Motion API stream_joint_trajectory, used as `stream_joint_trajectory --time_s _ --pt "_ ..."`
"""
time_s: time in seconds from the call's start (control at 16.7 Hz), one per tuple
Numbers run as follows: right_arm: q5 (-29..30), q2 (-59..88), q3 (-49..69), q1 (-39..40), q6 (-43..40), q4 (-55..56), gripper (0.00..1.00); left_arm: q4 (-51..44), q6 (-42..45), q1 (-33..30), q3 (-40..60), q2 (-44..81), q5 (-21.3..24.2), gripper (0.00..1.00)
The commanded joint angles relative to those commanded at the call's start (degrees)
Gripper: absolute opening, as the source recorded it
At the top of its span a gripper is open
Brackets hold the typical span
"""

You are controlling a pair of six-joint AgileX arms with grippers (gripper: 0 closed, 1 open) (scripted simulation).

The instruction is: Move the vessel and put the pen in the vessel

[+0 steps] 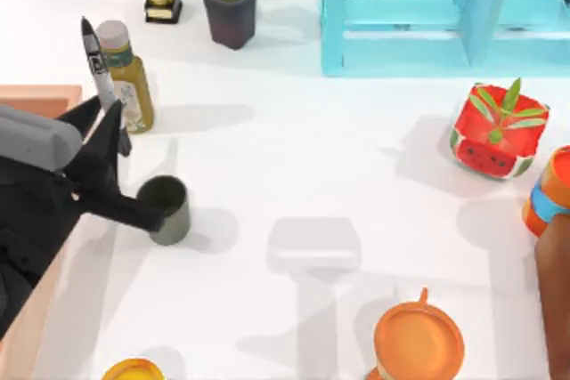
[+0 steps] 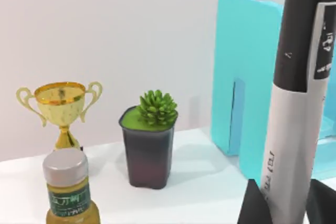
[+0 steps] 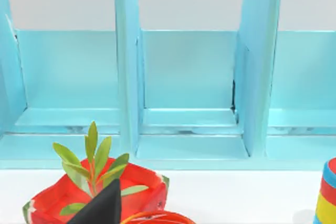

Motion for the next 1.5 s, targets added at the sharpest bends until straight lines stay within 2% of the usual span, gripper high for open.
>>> stream_joint_trajectory --time_s 0.6,0.9,1.5 --pt "0.0 0.0 0.0 0.0 0.0 0.0 1.0 14.01 0.04 1.54 1.33 15.17 1.26 0.0" --pt "0.0 0.0 0.0 0.0 0.0 0.0 1.0 14.5 0.06 1.63 1.35 15.68 1.42 0.0" --pt "0.0 0.0 0.0 0.0 0.0 0.0 1.0 14.5 0.06 1.63 1.35 15.68 1.42 0.75"
